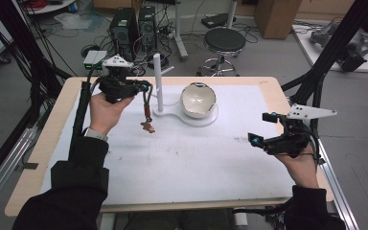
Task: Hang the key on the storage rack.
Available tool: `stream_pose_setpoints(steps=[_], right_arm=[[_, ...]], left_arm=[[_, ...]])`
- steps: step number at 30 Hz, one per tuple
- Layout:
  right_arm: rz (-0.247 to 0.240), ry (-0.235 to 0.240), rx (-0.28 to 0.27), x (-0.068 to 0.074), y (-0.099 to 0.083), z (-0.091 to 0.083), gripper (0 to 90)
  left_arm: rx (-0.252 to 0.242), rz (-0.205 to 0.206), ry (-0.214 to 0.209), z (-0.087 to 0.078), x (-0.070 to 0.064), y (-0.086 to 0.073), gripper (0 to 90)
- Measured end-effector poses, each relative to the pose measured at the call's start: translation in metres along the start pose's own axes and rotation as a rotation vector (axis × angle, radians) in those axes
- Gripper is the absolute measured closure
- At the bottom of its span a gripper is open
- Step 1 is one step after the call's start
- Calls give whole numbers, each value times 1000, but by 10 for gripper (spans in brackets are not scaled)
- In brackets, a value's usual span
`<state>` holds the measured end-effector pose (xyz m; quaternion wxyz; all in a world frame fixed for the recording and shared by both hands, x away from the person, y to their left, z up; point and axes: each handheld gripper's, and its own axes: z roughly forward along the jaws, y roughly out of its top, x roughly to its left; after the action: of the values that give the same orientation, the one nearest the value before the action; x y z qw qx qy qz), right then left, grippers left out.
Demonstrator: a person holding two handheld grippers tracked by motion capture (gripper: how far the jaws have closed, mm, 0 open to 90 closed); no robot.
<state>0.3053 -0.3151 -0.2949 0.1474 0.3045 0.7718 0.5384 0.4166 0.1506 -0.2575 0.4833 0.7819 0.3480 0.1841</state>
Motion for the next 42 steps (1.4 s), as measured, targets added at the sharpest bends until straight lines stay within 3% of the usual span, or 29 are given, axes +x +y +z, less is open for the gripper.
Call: stream_pose_setpoints(steps=[6,13,21,30,42], right_arm=[[12,-6,-10,-1,-1,-7,10],[17,-12,-16,-2,-3,-12,10],[13,-9,-15,0,-3,-12,10],[17,-10,-5,0,-5,-11,10],[14,-8,-4,0,-5,-11,10]], left_arm=[[34,-4,19,23,1,6,846],[52,-16,74,38,7,5,845],[92,-22,110,55,12,4,845],[113,-7,126,64,11,2,843],[140,-30,146,72,14,0,835]])
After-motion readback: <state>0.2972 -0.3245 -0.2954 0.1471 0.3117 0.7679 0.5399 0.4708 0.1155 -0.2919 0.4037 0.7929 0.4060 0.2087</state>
